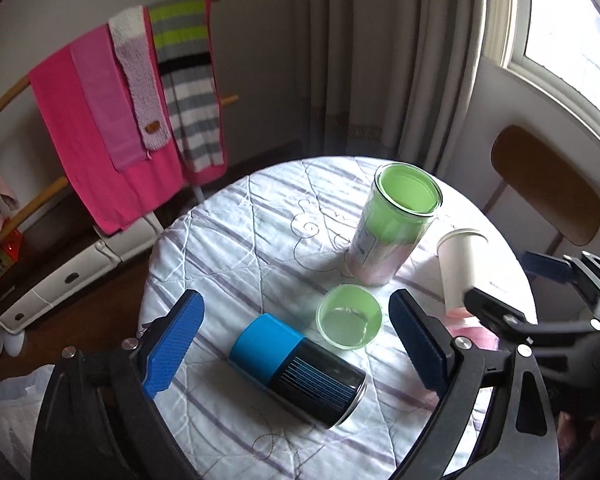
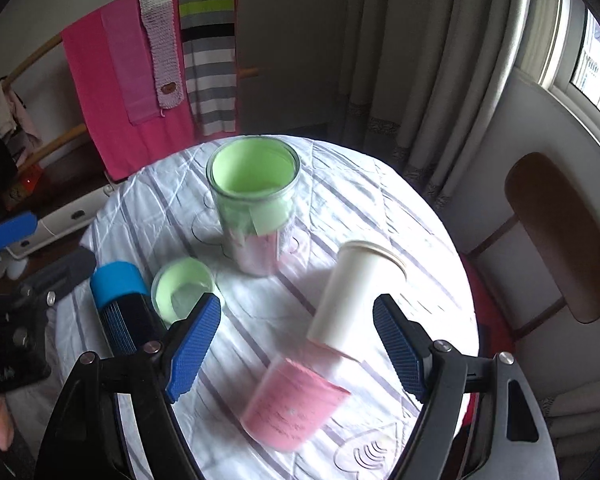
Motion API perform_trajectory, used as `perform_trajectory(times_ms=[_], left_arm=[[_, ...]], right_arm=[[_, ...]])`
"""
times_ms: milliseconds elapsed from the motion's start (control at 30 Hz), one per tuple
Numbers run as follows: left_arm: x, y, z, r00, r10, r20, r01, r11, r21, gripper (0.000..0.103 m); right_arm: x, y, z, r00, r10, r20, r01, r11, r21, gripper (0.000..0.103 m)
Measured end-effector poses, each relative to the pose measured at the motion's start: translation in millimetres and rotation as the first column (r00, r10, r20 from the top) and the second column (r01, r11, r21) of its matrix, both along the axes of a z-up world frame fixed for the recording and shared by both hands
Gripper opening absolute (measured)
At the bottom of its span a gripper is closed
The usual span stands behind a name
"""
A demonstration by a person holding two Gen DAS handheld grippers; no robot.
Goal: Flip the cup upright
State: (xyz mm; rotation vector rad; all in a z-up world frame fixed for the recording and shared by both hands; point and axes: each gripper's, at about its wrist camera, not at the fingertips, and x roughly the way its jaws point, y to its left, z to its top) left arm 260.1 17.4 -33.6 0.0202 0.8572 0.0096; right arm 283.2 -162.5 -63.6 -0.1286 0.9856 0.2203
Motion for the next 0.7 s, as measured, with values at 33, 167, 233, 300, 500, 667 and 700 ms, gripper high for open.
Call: perform_trajectory(times_ms=[33, 167, 233, 300, 500, 667, 700], left_arm=[[-5.3, -3.3, -4.1, 1.0, 0.001, 0.017, -0.001, 1.0, 0.013, 0.096], [-29.6, -12.5, -14.2, 0.996, -0.003, 0.085, -0.001, 0.999, 0.047, 0.097], [-45.9, -15.2, -14.2, 0.992, -0.015, 0.122, 0.01, 0.999, 0.042, 0.097], [-60.5, -16.4, -13.0, 0.988, -0.014, 0.151, 0.008, 0.999, 0.037, 0.097], [-103.9, -15.7, -2.4, 0.979, -0.006, 0.202, 0.001, 1.0, 0.022, 0.099], [-137.9, -15.3, 14.6, 0.969, 0.004, 0.248, -0.018, 0.998, 0.055, 0.101], [-142.3, -14.1, 17.1, 0.968, 0.008, 0.252, -0.023, 0.998, 0.057, 0.102]], right_arm=[[-5.0, -1.2, -0.5, 1.0, -0.003, 0.023, 0.003, 1.0, 0.0, 0.08], [-35.0, -6.1, -5.5, 0.996, -0.018, 0.088, 0.019, 1.0, -0.006, 0.08], [-50.7, -6.9, -6.8, 0.993, -0.029, 0.117, 0.028, 1.0, 0.003, 0.08], [-67.8, -8.0, -5.6, 0.988, -0.045, 0.149, 0.042, 0.999, 0.018, 0.08], [-113.0, -8.9, 9.3, 0.972, -0.081, 0.219, 0.07, 0.996, 0.055, 0.08], [-145.0, -4.2, 28.4, 0.955, -0.096, 0.281, 0.085, 0.995, 0.049, 0.08], [-149.3, -4.0, 31.4, 0.952, -0.096, 0.289, 0.085, 0.995, 0.052, 0.08]])
